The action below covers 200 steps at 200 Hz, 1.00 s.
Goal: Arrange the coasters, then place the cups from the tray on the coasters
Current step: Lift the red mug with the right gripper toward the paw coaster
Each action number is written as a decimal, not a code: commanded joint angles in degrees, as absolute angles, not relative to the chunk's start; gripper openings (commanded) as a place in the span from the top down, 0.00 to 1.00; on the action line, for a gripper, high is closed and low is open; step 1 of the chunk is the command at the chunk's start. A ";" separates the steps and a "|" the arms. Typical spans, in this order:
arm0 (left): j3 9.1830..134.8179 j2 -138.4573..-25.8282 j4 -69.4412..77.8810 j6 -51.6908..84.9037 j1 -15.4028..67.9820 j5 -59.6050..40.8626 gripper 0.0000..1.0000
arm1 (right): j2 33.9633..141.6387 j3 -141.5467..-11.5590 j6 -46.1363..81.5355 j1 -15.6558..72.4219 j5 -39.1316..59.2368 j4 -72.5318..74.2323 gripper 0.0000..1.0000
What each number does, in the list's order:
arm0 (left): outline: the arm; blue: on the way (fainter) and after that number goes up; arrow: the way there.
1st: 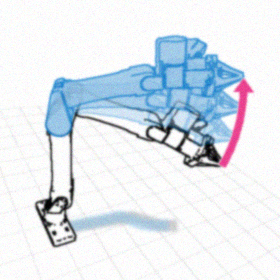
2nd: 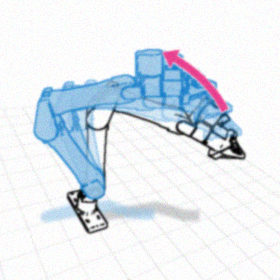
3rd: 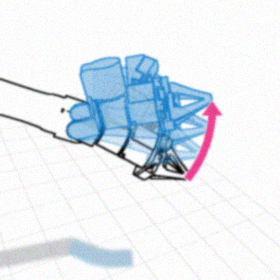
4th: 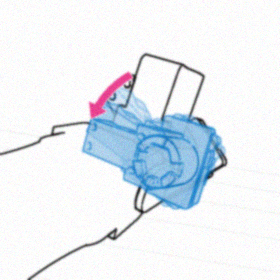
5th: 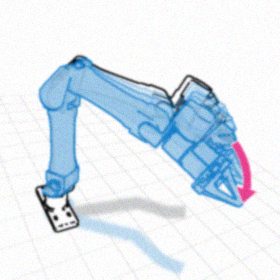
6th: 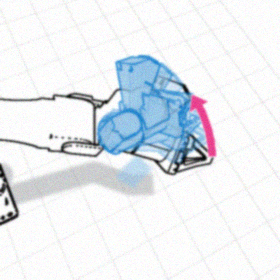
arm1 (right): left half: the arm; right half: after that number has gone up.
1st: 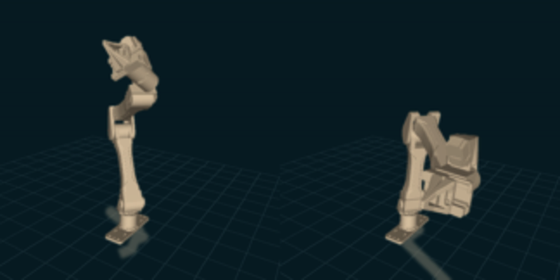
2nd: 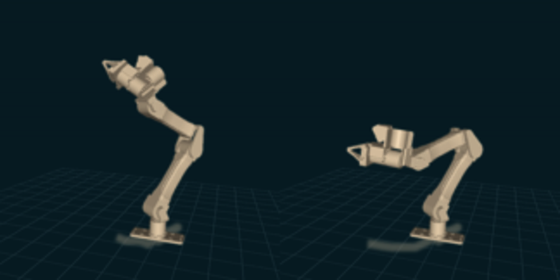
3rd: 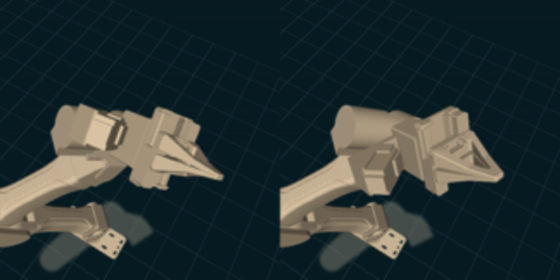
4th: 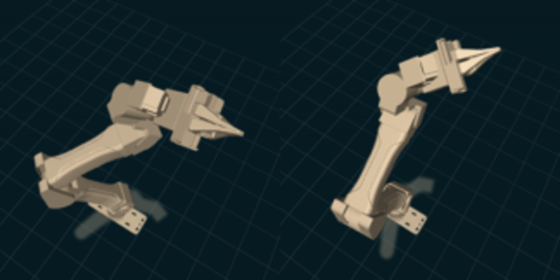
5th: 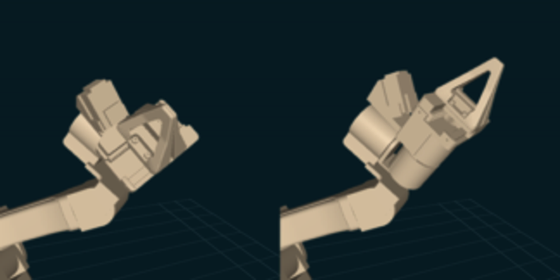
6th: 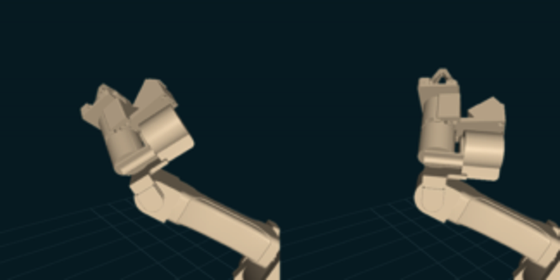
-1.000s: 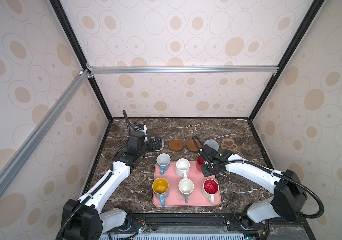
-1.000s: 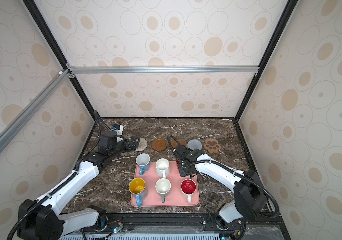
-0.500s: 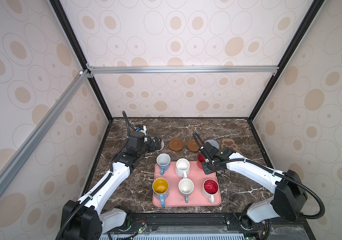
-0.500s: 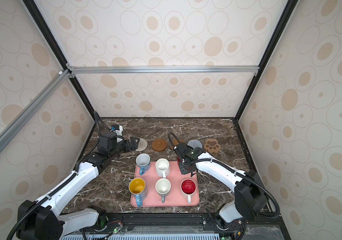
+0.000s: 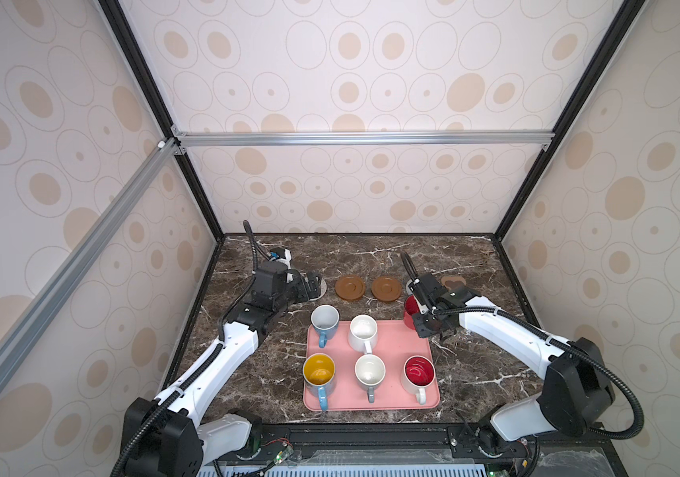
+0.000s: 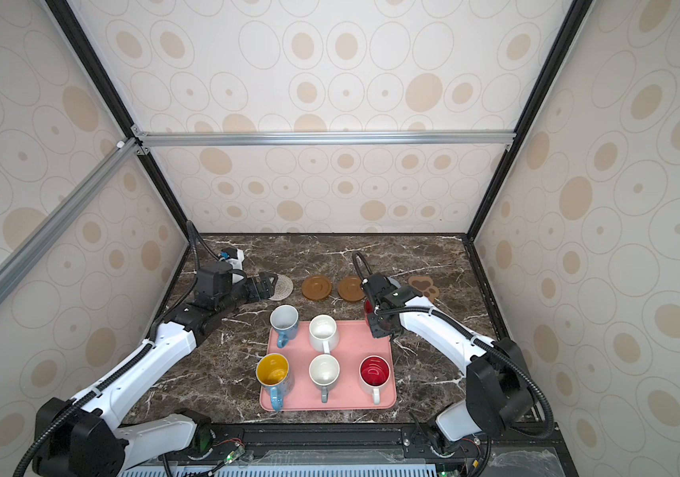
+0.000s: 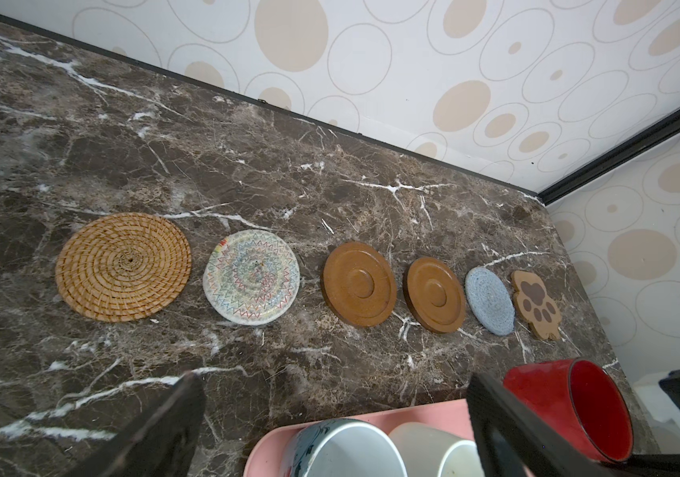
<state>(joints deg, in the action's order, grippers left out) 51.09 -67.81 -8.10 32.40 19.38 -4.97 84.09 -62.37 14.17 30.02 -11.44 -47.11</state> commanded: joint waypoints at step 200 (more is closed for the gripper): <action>51.98 -66.09 -6.95 32.88 19.74 -4.83 0.00 | 89.27 -70.96 -15.06 3.91 -2.76 -35.58 0.88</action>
<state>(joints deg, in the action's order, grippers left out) 51.09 -67.22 -7.46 32.58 19.38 -4.95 88.49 -68.25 -8.21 4.73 -4.23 -38.98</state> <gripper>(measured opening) 0.998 0.168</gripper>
